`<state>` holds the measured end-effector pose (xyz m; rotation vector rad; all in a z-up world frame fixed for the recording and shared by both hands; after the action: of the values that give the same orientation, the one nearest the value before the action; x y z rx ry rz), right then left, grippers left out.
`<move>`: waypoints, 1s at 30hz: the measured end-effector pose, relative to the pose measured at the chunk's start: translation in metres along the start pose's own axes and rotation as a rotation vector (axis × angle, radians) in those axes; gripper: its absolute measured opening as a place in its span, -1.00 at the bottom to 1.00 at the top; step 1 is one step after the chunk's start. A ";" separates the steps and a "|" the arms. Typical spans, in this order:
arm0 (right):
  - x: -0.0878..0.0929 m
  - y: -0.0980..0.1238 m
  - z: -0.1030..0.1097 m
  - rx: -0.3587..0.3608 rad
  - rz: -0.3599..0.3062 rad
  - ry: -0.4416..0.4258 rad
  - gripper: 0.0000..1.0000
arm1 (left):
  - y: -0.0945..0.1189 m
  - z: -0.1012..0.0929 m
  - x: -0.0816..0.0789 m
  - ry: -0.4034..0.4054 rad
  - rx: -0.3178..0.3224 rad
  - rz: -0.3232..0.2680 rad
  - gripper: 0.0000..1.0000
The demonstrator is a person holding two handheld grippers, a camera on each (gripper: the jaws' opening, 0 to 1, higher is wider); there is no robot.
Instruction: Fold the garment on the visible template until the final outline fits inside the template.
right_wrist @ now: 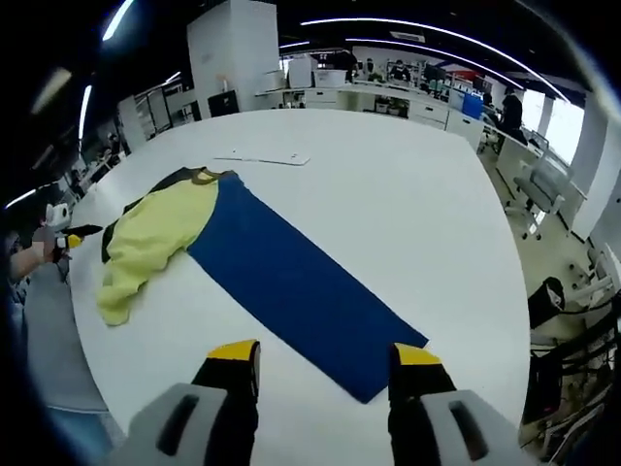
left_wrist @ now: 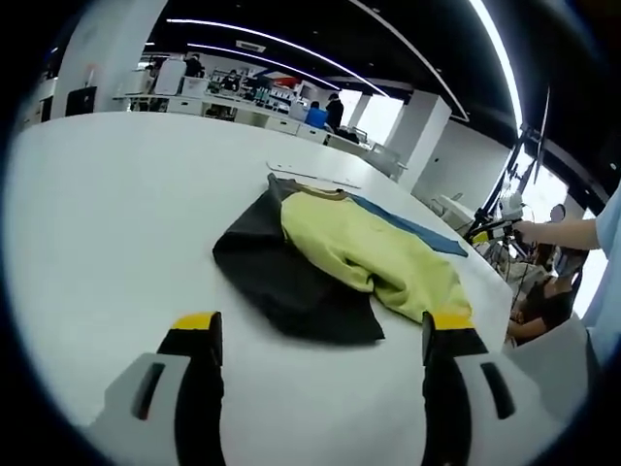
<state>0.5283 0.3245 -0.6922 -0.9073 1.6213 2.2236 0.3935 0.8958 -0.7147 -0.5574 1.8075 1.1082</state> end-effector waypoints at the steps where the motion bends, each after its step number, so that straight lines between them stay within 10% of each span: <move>1: 0.001 0.001 0.003 -0.005 -0.002 0.002 0.02 | 0.000 0.000 0.001 0.002 0.002 0.004 0.59; 14: 0.022 0.023 0.074 -0.081 -0.032 0.009 -0.01 | -0.007 0.004 0.009 0.032 0.007 0.004 0.49; 30: 0.040 0.031 0.088 -0.101 -0.042 -0.028 -0.04 | -0.014 0.039 -0.006 0.099 -0.048 -0.047 0.39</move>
<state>0.4512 0.3883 -0.6758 -0.9226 1.4762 2.2968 0.4253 0.9218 -0.7226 -0.6907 1.8464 1.1116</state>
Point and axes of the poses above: the point that each gripper's makers call its tool centre point, and the gripper's own axes: y roughly backward along the fingers, z roughly to its left, x roughly out of its underside, the point moved 3 cm from there along y, roughly backward along the fingers, and after that the axes turned 14 degrees about -y, right-handed, at the moved point
